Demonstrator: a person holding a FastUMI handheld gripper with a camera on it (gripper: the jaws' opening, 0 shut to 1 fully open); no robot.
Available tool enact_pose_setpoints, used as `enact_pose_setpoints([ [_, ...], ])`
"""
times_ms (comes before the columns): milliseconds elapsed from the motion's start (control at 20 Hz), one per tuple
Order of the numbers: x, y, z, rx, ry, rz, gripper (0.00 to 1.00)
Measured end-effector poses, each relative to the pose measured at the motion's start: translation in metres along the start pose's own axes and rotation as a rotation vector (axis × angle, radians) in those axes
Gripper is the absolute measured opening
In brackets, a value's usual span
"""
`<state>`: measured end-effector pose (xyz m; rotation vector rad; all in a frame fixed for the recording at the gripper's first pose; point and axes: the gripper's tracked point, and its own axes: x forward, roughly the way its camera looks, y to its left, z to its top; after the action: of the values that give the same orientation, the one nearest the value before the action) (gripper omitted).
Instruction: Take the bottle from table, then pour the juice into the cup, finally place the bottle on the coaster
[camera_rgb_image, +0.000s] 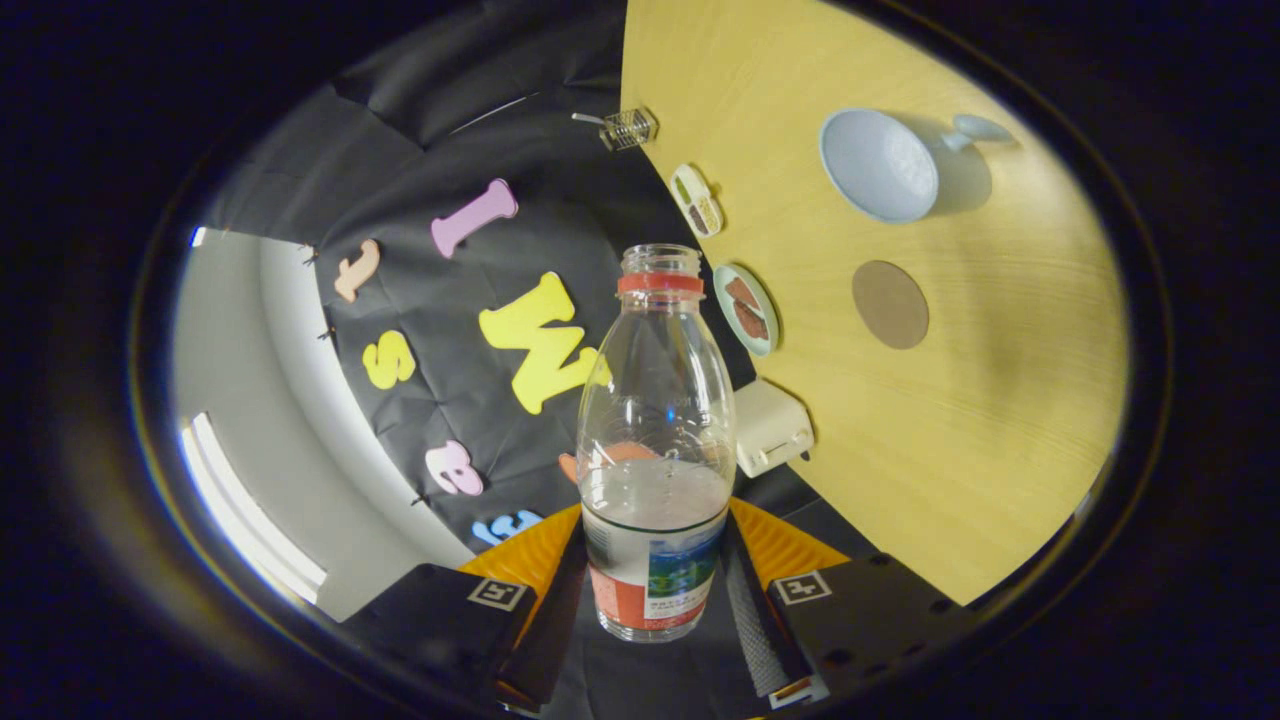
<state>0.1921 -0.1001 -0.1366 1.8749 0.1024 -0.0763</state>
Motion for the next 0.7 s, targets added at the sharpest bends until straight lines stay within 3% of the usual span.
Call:
enact_pose_setpoints([
  [150, 0.001, 0.004, -0.003, -0.063, 0.005, 0.008, 0.74],
  [300, 0.0, -0.003, -0.015, -0.259, 0.031, -0.014, 0.75],
  [550, -0.006, 0.005, -0.016, -0.403, 0.026, 0.034, 0.75],
  [700, -0.01, 0.007, -0.029, -0.607, 0.068, 0.005, 0.75],
])
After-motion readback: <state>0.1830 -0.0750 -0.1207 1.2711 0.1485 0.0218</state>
